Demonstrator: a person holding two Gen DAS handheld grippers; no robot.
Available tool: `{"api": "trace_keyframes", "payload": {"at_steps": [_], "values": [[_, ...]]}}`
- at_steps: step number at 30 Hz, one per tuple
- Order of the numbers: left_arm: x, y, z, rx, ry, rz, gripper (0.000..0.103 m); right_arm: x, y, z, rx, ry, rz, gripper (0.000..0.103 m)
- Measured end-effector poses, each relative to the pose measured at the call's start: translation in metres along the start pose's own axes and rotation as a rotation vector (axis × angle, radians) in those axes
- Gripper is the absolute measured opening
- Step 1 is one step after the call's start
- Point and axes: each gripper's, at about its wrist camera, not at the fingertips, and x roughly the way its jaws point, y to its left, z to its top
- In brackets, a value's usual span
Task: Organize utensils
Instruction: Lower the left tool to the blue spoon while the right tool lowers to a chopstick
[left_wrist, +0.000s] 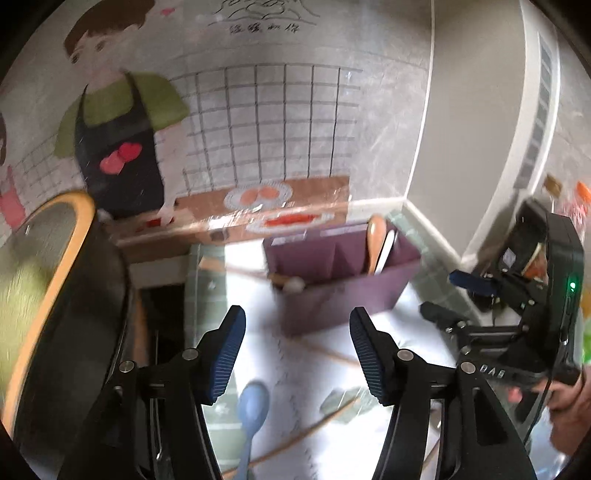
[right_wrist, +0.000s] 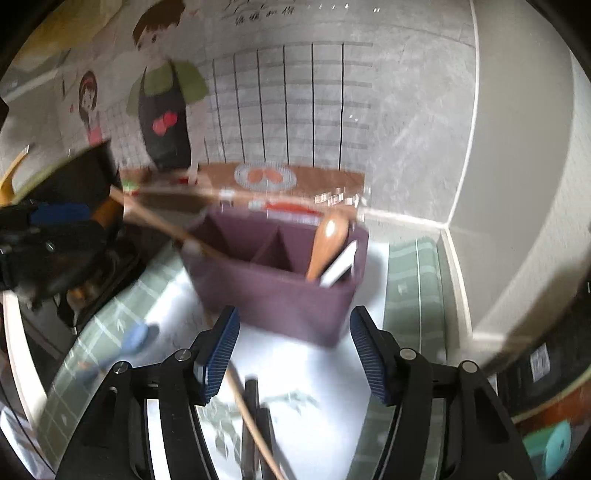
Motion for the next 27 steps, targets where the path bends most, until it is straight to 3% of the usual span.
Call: {"api": "trace_keyframes", "payload": {"at_steps": [6, 15, 22, 27], "values": [[0.013, 0.023, -0.048, -0.033, 0.122, -0.055, 0.06, 0.009, 0.008, -0.033, -0.032, 0.085, -0.015, 0.061], [0.058, 0.028, -0.084, 0.035, 0.285, -0.019, 0.059, 0.007, 0.02, -0.061, -0.092, 0.156, 0.005, 0.061], [0.093, 0.052, -0.093, -0.084, 0.381, -0.017, 0.058, 0.004, 0.021, -0.077, -0.12, 0.178, 0.01, 0.061], [0.106, 0.058, -0.093, -0.144, 0.417, -0.042, 0.047, 0.002, 0.023, -0.081, -0.133, 0.186, 0.023, 0.061]]}}
